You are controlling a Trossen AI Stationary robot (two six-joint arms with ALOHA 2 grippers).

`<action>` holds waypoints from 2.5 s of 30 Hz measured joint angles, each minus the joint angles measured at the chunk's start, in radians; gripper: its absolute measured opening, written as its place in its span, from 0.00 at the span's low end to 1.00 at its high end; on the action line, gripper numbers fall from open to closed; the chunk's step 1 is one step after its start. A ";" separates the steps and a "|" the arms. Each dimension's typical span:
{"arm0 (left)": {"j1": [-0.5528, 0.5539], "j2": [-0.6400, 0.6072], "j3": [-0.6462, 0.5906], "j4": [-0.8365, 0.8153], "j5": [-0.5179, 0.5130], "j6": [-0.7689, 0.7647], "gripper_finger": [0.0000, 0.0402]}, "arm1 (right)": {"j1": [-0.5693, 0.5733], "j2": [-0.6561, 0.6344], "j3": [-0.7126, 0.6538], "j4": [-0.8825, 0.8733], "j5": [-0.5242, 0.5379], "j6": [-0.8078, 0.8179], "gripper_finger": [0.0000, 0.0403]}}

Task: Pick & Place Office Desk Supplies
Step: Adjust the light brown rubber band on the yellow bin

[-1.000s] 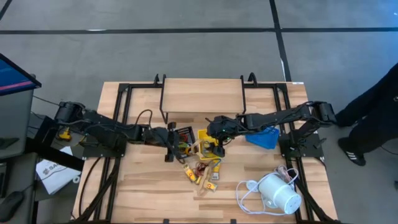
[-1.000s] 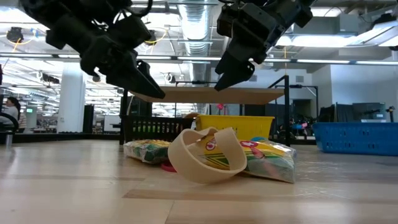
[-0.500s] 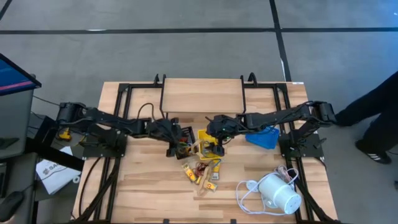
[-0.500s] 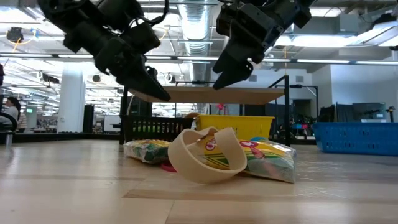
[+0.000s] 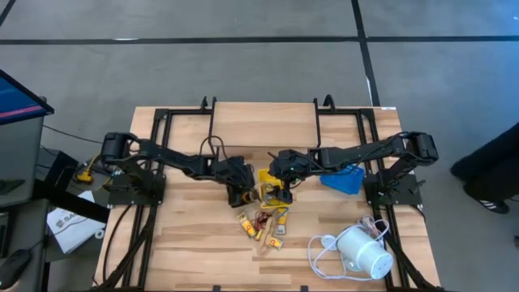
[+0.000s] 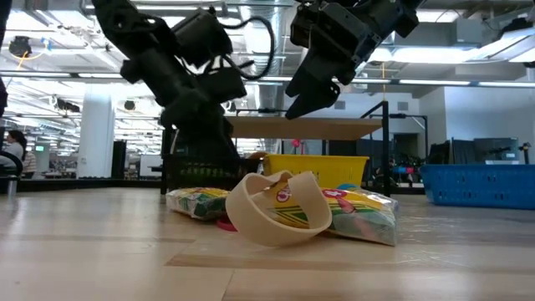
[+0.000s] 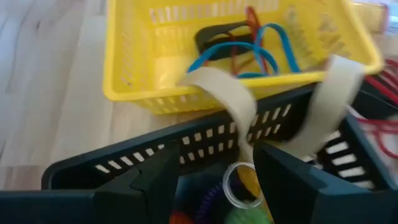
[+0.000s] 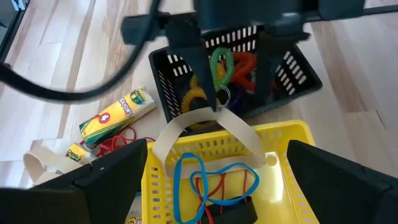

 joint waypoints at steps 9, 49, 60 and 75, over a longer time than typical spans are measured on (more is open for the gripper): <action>0.028 0.029 0.018 0.016 0.060 -0.001 0.49 | 0.000 0.000 0.000 -0.005 0.000 0.000 0.95; 0.010 -0.006 0.017 0.073 0.140 0.022 0.01 | 0.000 0.000 0.000 -0.023 0.000 0.003 0.95; 0.010 -0.165 0.018 0.069 0.139 0.049 0.00 | 0.000 0.000 0.000 -0.027 0.000 0.003 0.95; 0.016 -0.139 0.056 0.202 0.127 0.105 0.00 | -0.003 -0.087 0.000 -0.146 0.053 0.030 0.95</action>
